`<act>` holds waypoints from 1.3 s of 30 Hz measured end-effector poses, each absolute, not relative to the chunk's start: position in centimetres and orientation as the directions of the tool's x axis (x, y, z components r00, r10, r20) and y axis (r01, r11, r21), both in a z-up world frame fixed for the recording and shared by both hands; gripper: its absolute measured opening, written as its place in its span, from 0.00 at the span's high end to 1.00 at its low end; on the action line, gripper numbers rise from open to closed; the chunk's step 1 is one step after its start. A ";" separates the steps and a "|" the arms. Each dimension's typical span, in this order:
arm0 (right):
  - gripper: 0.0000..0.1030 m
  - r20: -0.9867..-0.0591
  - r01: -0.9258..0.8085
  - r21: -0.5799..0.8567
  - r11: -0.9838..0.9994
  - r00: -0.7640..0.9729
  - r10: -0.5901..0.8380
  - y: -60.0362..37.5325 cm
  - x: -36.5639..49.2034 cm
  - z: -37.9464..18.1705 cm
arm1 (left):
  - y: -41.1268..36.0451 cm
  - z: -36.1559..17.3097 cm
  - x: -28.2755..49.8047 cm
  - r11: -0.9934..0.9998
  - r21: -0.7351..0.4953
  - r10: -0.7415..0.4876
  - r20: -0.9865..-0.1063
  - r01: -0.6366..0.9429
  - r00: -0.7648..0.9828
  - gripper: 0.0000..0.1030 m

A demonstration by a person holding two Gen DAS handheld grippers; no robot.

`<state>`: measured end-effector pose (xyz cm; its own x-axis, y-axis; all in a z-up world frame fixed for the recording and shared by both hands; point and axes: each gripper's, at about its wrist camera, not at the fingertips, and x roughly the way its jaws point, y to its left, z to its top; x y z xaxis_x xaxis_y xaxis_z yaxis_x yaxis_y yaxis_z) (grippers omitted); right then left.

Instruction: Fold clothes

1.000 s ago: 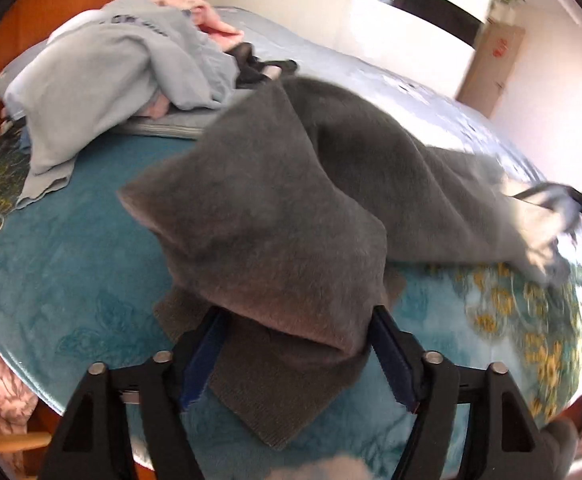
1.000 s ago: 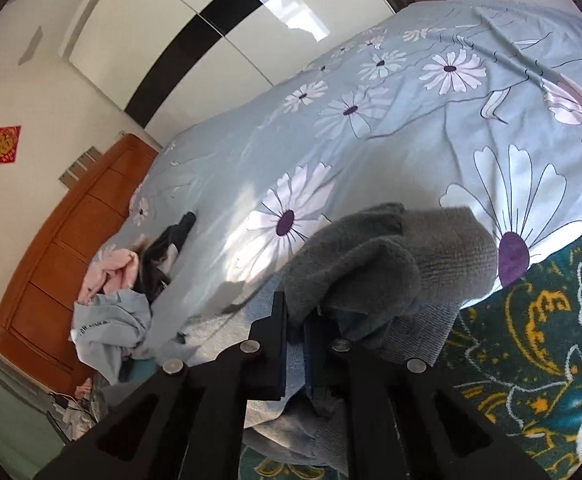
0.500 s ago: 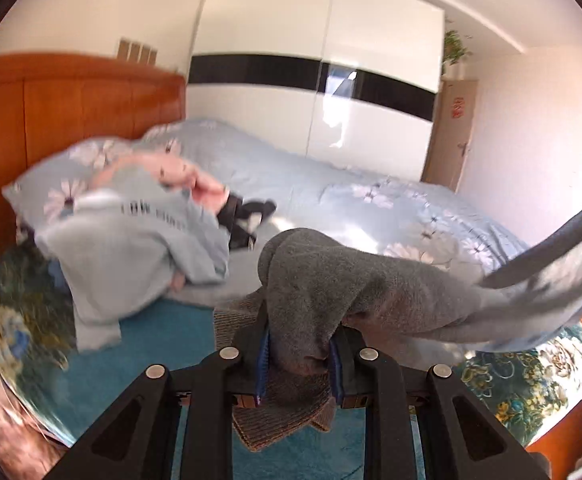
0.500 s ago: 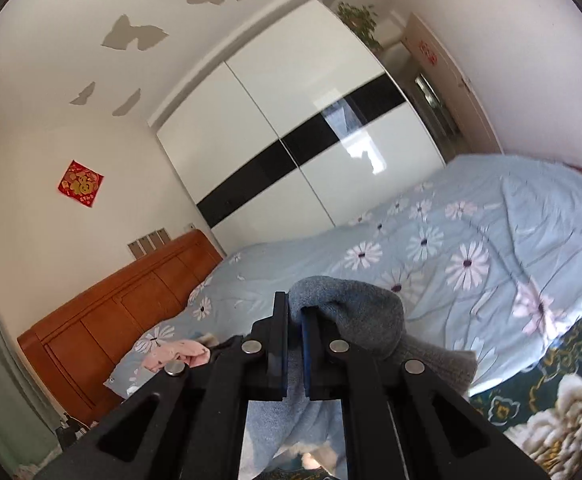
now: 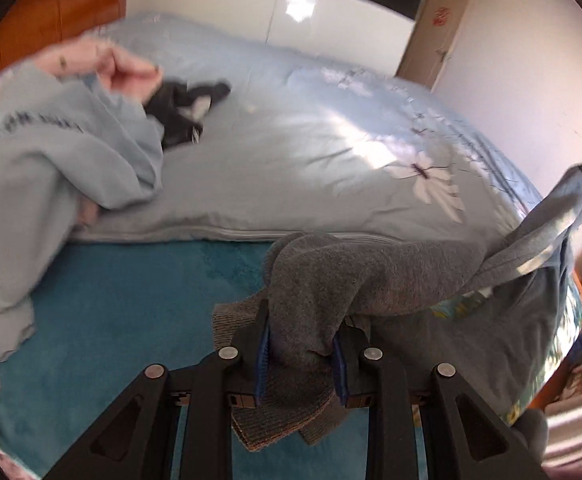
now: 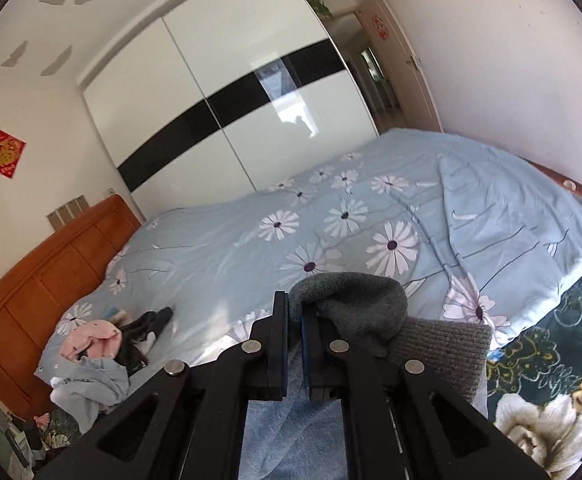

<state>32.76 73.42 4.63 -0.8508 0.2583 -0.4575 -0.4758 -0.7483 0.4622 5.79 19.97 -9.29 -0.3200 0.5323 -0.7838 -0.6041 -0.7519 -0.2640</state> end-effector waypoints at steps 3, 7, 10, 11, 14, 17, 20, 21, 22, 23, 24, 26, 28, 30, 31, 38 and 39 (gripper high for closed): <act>0.95 -0.515 -0.524 0.477 -0.705 -0.817 0.259 76.5 28.1 1.5 | 21.7 -11.3 1.7 -0.770 -0.313 0.529 -0.800 -0.556 -0.282 0.70; 0.95 -0.573 -0.572 0.419 -0.705 -0.769 0.282 79.1 23.1 -1.4 | 22.7 -13.0 -1.6 -0.783 -0.353 0.537 -0.798 -0.511 -0.272 0.64; 0.95 -0.631 -0.604 0.374 -0.703 -0.722 0.284 80.0 20.4 -4.3 | 22.7 -13.7 -2.6 -0.785 -0.366 0.546 -0.790 -0.500 -0.278 0.54; 0.95 -0.652 -0.615 0.352 -0.706 -0.702 0.287 80.0 19.6 -5.3 | 22.5 -13.9 -2.9 -0.785 -0.375 0.551 -0.787 -0.493 -0.279 0.50; 0.94 -0.684 -0.617 0.325 -0.717 -0.677 0.272 79.9 18.6 -7.7 | 22.0 -14.1 -3.7 -0.777 -0.404 0.571 -0.776 -0.484 -0.269 0.45; 0.88 -0.684 -0.599 0.313 -0.737 -0.680 0.262 79.4 18.6 -7.5 | 22.2 -13.4 -5.2 -0.771 -0.435 0.589 -0.765 -0.465 -0.261 0.45; 0.38 -0.643 -0.561 0.329 -0.759 -0.722 0.255 78.3 19.3 -5.4 | 22.5 -12.0 -6.9 -0.758 -0.516 0.633 -0.730 -0.399 -0.257 0.44; 0.33 -0.629 -0.548 0.335 -0.767 -0.736 0.252 77.9 19.5 -4.6 | 22.6 -11.6 -7.4 -0.755 -0.535 0.641 -0.725 -0.379 -0.253 0.44; 0.33 -0.620 -0.537 0.331 -0.776 -0.744 0.250 77.5 19.8 -3.8 | 22.9 -11.4 -7.8 -0.760 -0.537 0.637 -0.729 -0.366 -0.251 0.44; 0.33 -0.616 -0.529 0.322 -0.785 -0.747 0.251 77.0 20.2 -3.1 | 23.0 -11.2 -8.2 -0.766 -0.535 0.631 -0.733 -0.356 -0.256 0.44; 0.32 -0.613 -0.522 0.313 -0.794 -0.749 0.251 76.5 20.6 -2.4 | 23.1 -11.0 -8.4 -0.774 -0.530 0.622 -0.738 -0.348 -0.260 0.44; 0.32 -0.605 -0.511 0.299 -0.806 -0.755 0.254 75.5 21.9 -1.1 | 23.5 -10.6 -8.4 -0.788 -0.508 0.602 -0.753 -0.348 -0.265 0.44; 0.32 -0.588 -0.494 0.294 -0.818 -0.768 0.253 74.5 23.8 0.0 | 23.6 -10.6 -8.6 -0.796 -0.487 0.584 -0.774 -0.359 -0.245 0.43; 0.32 -0.580 -0.487 0.278 -0.828 -0.772 0.260 73.4 26.2 0.6 | 23.4 -10.8 -9.0 -0.804 -0.477 0.567 -0.795 -0.356 -0.215 0.42; 0.32 -0.578 -0.485 0.269 -0.832 -0.772 0.263 73.0 27.6 0.6 | 23.3 -10.9 -9.2 -0.807 -0.472 0.558 -0.806 -0.355 -0.199 0.42; 0.32 -0.665 -0.574 0.175 -0.800 -0.668 0.334 71.8 37.3 -3.5 | 24.2 -12.3 -6.5 -0.796 -0.245 0.381 -0.913 -0.553 -0.145 0.42; 0.32 -0.682 -0.587 0.186 -0.788 -0.655 0.326 72.1 38.5 -4.6 | 23.9 -12.3 -6.0 -0.788 -0.244 0.390 -0.908 -0.566 -0.151 0.42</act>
<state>38.53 72.07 -4.61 -0.6546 0.3260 -0.6821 -0.5866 -0.7882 0.1862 -5.96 23.88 -12.27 -0.1511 0.3900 -0.9083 -0.5658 -0.7876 -0.2441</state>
